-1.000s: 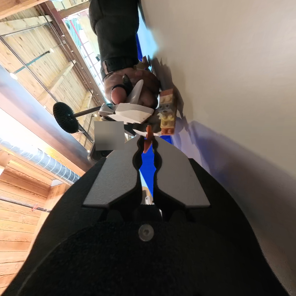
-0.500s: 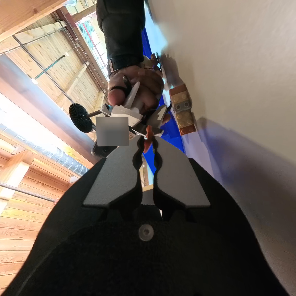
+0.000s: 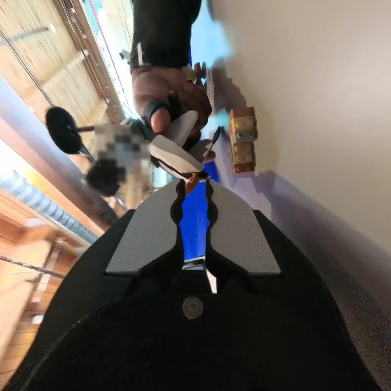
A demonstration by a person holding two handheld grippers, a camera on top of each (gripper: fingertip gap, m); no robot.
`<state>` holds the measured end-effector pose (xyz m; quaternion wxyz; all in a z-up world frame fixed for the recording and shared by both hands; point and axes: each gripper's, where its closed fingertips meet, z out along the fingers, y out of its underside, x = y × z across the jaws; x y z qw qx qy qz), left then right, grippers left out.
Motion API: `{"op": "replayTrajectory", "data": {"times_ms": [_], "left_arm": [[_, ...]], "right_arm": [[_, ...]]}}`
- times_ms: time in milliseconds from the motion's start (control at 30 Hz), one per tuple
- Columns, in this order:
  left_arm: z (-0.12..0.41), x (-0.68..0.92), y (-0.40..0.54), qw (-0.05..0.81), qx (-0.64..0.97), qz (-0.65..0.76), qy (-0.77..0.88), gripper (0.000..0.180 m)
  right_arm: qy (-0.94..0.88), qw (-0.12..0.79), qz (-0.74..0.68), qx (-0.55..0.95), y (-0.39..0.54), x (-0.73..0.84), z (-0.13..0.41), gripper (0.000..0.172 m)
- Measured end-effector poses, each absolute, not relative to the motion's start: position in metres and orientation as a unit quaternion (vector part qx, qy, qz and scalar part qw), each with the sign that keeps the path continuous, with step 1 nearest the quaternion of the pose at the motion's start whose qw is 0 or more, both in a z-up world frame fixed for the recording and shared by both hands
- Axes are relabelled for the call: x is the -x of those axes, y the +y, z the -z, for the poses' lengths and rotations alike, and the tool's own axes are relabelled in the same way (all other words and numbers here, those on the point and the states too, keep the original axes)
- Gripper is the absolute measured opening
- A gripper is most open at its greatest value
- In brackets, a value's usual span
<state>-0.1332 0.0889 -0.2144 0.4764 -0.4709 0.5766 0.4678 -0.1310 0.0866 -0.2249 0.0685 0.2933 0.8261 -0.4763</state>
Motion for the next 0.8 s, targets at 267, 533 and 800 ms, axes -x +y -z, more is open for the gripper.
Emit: {"op": "replayTrajectory", "data": {"times_ms": [267, 533, 800], "left_arm": [[0.212, 0.147, 0.09, 0.53, 0.729, -0.165, 0.4, 0.03], [0.222, 0.143, 0.089, 0.495, 0.827, 0.032, 0.265, 0.025], [0.233, 0.142, 0.086, 0.481, 0.829, 0.033, 0.284, 0.011]], "right_arm": [[0.875, -0.095, 0.389, -0.27, 0.099, 0.148, 0.232, 0.007], [0.897, -0.165, 0.338, -0.231, 0.089, 0.147, 0.234, 0.007], [0.899, -0.094, 0.342, -0.256, 0.086, 0.136, 0.245, 0.017]]}}
